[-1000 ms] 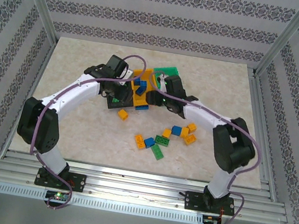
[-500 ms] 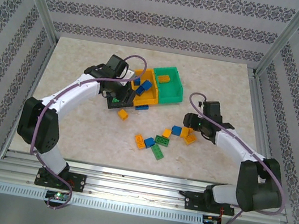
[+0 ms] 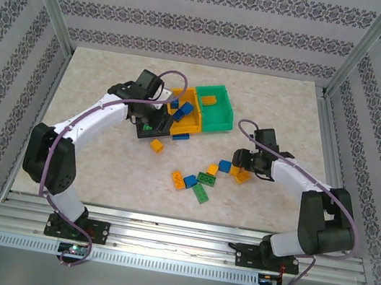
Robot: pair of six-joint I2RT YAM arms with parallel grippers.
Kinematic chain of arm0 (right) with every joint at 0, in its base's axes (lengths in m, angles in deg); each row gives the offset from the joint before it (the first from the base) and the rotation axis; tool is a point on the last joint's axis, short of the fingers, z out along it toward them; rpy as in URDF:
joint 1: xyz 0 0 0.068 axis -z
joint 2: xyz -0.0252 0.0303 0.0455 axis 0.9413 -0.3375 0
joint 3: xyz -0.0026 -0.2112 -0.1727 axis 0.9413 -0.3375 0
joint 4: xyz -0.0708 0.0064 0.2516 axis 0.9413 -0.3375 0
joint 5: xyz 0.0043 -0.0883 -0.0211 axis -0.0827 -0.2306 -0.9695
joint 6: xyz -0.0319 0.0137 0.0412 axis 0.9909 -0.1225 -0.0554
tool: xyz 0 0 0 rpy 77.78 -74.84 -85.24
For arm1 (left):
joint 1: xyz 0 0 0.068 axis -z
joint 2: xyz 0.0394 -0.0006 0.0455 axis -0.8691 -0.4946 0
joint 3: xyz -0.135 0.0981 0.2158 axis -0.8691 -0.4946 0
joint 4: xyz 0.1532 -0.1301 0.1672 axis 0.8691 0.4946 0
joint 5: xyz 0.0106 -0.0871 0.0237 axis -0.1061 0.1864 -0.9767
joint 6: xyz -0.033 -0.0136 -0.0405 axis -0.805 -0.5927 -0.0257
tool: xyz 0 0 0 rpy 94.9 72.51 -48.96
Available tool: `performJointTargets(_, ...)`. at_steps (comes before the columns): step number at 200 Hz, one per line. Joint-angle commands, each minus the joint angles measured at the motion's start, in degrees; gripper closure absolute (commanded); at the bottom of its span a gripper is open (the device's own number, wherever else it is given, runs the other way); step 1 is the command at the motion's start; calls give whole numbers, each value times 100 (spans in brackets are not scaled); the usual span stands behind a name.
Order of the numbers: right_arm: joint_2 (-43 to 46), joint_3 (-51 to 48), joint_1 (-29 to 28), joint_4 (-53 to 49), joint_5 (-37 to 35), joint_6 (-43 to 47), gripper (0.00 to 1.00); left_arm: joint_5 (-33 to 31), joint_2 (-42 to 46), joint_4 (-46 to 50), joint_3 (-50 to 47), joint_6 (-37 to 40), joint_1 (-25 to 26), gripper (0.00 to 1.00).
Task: Sort the legos into containers by color
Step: Pick up the lego from the middle-right of the table, then place the lego in the container.
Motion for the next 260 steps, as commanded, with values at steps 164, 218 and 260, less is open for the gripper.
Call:
performJointTargets(164, -2189, 3617, -725, -149, 431, 127, 62, -45, -91, 323, 277, 66, -56, 36)
performJointTargets(218, -2714, 4536, -703, -450, 502, 364, 42, -281, -43, 362, 273, 155, -60, 36)
performJointTargets(260, -2010, 3363, -766, -26, 710, 482, 41, -389, -56, 354, 241, 208, -55, 36)
